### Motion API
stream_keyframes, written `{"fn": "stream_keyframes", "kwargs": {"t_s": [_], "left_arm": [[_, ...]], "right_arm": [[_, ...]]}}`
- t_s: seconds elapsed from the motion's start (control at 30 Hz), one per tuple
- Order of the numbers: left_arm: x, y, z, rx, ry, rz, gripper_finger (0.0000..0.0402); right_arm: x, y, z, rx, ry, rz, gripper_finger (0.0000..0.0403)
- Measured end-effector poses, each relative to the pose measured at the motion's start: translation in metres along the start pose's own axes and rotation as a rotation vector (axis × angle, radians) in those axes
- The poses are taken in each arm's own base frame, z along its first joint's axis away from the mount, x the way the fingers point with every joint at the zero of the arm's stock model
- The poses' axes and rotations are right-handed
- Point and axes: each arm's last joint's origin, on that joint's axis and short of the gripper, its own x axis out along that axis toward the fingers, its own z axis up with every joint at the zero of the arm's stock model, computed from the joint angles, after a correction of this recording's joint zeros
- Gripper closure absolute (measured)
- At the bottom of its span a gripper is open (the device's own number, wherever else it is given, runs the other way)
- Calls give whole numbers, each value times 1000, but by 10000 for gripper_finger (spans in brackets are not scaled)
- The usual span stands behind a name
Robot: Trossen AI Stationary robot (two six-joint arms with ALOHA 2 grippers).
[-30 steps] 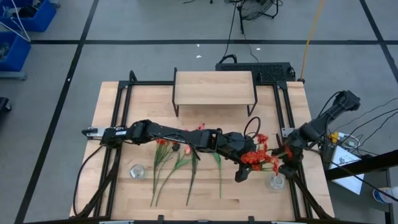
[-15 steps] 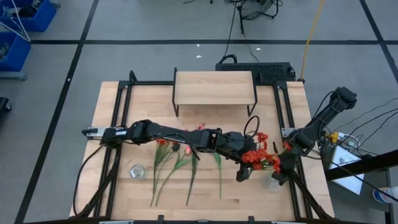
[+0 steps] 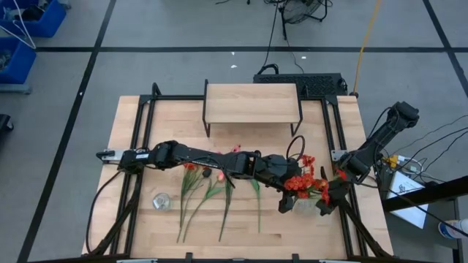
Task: Pick and place flowers into a vace then onto a shelf
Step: Put the right orange flowers into the right transparent vase
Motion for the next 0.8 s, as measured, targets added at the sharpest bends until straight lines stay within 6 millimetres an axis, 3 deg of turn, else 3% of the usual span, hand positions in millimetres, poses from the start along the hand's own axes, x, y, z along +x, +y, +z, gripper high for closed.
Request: {"fn": "stream_keyframes", "kwargs": {"t_s": [0.2,0.43,0.6,0.8], "left_arm": [[-3,9,5,-35,-25,35,387],[-13,15,32,-33,-208,-8,377],[-12,15,30,-37,-187,-28,394],[-9,11,27,-16,-207,-1,363]], "right_arm": [[1,-3,-3,54,60,-41,399],[2,-8,-8,47,62,-86,399],[2,-8,-9,42,18,-84,399],[2,-8,-8,42,11,-83,399]]}}
